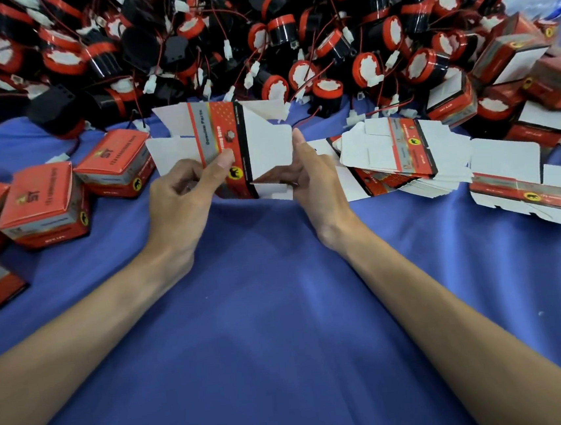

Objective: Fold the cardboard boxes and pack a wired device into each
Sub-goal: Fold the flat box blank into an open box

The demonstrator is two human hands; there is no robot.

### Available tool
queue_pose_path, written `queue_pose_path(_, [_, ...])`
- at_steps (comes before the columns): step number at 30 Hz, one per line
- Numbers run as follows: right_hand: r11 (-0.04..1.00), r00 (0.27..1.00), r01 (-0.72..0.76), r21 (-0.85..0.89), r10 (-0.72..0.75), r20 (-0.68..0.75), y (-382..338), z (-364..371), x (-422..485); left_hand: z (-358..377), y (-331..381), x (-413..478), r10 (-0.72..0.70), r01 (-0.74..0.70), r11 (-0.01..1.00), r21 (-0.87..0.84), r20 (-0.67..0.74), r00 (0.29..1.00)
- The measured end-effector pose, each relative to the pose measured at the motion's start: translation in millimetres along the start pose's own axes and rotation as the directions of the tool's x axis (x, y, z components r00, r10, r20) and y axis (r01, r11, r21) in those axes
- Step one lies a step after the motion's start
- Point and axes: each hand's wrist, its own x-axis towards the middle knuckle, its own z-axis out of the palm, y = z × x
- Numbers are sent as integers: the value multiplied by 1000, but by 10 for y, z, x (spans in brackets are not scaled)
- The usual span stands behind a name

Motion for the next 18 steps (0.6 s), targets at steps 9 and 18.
queue_pose_path(9, [1000, 997, 7, -14, -6, 77, 86, -8, 65, -18, 84, 6, -79, 69, 986, -149, -65, 995])
queue_pose_path(18, [982, 999, 4, -190, 7, 52, 58, 21, 32, -9, -16, 46, 40, -39, 999, 17, -76, 996])
